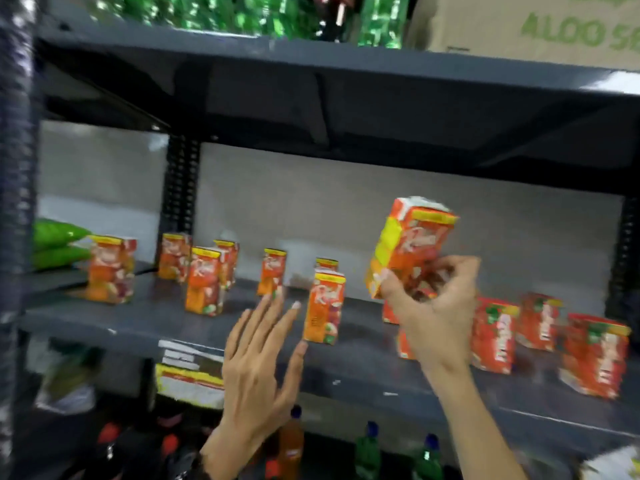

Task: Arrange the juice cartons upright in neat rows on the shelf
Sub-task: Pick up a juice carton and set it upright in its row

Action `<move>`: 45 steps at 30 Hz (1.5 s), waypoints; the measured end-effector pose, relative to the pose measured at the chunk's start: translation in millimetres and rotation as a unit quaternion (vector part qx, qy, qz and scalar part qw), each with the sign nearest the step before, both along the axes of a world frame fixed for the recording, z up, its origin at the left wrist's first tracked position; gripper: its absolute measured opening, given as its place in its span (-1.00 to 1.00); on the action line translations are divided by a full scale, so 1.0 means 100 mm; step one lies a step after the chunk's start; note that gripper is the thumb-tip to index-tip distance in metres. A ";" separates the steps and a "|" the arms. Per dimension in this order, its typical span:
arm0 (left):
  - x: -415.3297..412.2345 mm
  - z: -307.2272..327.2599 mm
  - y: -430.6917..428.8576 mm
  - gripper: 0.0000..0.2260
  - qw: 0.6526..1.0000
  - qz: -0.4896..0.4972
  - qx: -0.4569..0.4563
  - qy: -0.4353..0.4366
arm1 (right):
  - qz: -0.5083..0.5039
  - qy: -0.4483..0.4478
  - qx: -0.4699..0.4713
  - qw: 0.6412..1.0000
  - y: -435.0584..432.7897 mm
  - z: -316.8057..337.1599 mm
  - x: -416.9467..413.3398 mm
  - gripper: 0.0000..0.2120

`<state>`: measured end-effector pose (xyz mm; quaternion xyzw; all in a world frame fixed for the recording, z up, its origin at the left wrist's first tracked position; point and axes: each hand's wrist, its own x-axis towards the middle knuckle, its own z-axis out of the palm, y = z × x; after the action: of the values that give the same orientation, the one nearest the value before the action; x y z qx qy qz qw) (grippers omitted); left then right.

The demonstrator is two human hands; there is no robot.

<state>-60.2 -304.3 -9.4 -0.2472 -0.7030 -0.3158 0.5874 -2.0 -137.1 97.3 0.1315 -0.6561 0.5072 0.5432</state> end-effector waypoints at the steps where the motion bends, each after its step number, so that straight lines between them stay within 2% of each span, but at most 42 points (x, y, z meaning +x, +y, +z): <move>1: -0.07 -0.01 -0.21 -0.60 1.000 0.016 0.019 0.003 | 0.006 -0.007 0.009 1.000 -0.25 -0.01 -0.12 -0.53; 4: -0.27 -0.03 -0.75 -0.60 0.996 0.073 0.048 -0.004 | 0.025 -0.050 0.010 0.998 -0.96 -0.12 -0.46 -0.54; 8: -0.49 -0.14 -1.16 -0.56 0.991 0.119 -0.026 -0.053 | -0.002 -0.135 -0.002 0.991 -1.52 -0.31 -0.92 -0.49; 13: -0.60 -0.22 -1.27 -0.52 0.989 0.088 -0.032 -0.110 | -0.061 -0.262 0.042 0.962 -1.56 -0.41 -1.28 -0.36; 16: -0.57 -0.16 -1.27 -0.50 0.993 0.065 -0.008 -0.093 | -0.070 -0.319 0.086 0.941 -1.55 -0.41 -1.32 -0.24; 19: -0.60 0.19 -1.34 -0.46 0.993 0.076 0.055 -0.076 | -0.052 -0.353 0.081 0.931 -1.52 -0.41 -1.36 -0.24; 20: -0.67 0.34 -1.39 -0.41 0.988 0.080 0.076 -0.110 | -0.045 -0.364 0.081 0.927 -1.51 -0.42 -1.37 -0.25; 22: -0.87 0.53 -1.52 -0.16 0.964 0.034 0.064 -0.257 | -0.034 -0.389 0.088 0.916 -1.48 -0.45 -1.37 -0.28; 24: -1.05 0.61 -1.62 0.09 0.914 -0.100 0.019 -0.392 | -0.024 -0.407 0.095 0.908 -1.45 -0.47 -1.35 -0.33; 25: -1.13 0.61 -1.66 0.12 0.888 -0.149 -0.011 -0.436 | -0.016 -0.411 0.093 0.907 -1.42 -0.46 -1.34 -0.37; 27: -1.21 0.58 -1.68 -0.07 0.852 -0.184 -0.048 -0.487 | 0.007 -0.420 0.084 0.903 -1.38 -0.44 -1.32 -0.46; 29: -1.29 0.54 -1.69 -0.31 0.847 -0.196 -0.055 -0.492 | 0.027 -0.426 0.084 0.900 -1.33 -0.43 -1.28 -0.51; 33: -1.33 0.56 -1.83 -0.29 0.829 -0.222 -0.067 -0.508 | 0.046 -0.422 0.081 0.902 -1.32 -0.44 -1.25 -0.47; 37: -1.35 0.52 -1.92 -0.41 0.829 -0.253 -0.039 -0.498 | 0.074 -0.431 0.090 0.895 -1.28 -0.42 -1.20 -0.46; 40: -1.36 0.50 -1.92 -0.36 0.831 -0.248 -0.036 -0.496 | 0.101 -0.435 0.081 0.891 -1.25 -0.41 -1.17 -0.44; 45: -1.37 0.51 -1.93 -0.07 0.820 -0.263 -0.024 -0.508 | 0.118 -0.441 0.072 0.887 -1.25 -0.41 -1.17 -0.45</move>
<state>-197.2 -497.3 41.6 -0.2415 -0.8173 -0.5220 0.0356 -118.9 -262.4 56.8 0.0090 -0.8424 0.5245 0.1229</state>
